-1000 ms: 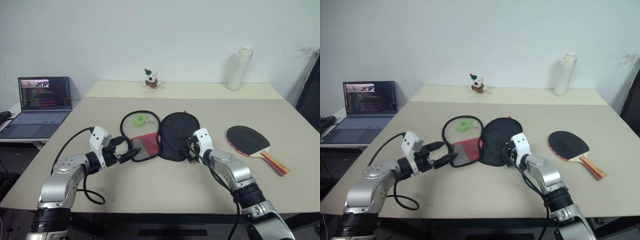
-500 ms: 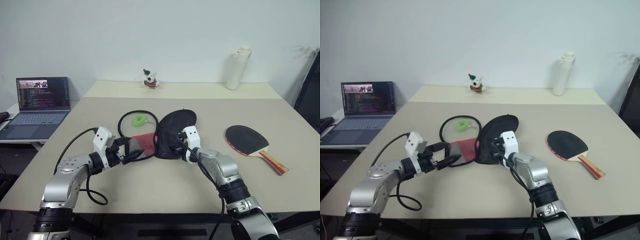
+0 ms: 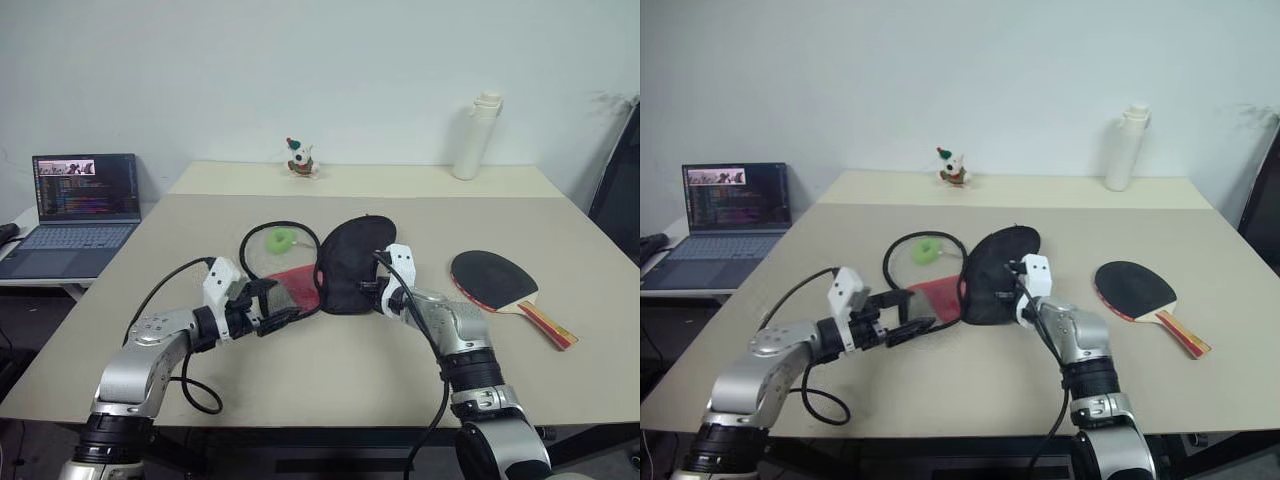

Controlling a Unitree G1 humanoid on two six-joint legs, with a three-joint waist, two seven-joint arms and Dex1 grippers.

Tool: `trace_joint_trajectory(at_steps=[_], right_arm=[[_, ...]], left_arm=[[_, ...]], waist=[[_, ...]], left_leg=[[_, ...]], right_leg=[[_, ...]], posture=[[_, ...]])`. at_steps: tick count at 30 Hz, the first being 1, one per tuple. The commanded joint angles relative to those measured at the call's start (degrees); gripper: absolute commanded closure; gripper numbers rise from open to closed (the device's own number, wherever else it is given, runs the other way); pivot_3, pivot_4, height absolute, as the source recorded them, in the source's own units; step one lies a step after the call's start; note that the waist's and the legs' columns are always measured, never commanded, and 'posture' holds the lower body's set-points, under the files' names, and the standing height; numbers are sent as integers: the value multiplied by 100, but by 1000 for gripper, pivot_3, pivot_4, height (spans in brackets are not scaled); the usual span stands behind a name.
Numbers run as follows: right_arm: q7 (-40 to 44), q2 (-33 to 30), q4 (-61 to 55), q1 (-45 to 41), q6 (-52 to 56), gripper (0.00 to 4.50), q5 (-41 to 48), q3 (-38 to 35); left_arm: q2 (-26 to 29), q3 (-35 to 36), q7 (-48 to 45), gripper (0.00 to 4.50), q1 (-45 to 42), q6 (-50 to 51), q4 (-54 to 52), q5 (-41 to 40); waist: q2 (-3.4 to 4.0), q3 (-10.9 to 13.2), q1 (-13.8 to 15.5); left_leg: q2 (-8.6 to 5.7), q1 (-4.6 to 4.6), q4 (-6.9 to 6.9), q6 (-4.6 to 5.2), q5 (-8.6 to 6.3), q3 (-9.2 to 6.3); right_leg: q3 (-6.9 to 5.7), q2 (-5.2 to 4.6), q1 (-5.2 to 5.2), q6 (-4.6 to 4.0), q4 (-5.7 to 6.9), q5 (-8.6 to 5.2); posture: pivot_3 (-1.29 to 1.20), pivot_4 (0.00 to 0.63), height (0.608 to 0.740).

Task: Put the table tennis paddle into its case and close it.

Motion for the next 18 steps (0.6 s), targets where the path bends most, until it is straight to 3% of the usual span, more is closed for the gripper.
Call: trace_joint_trajectory(at_steps=[1, 18], right_arm=[[-133, -228, -521, 214, 327, 4432, 138, -293], [-232, -873, -1808, 880, 1630, 4432, 558, -845]], left_arm=[[25, -201, -275, 0, -354, -155, -91, -1], [-48, -481, -735, 0, -886, -566, 584, 176]], waist=[[0, 0, 25], [1, 1, -2]], left_leg=[[-1, -1, 1, 0, 0, -1], [1, -4, -3, 0, 0, 4]], right_leg=[[-1, 0, 0, 0, -1, 0], [4, 5, -4, 11, -4, -7]], posture=[[0, 150, 740], [0, 150, 740]])
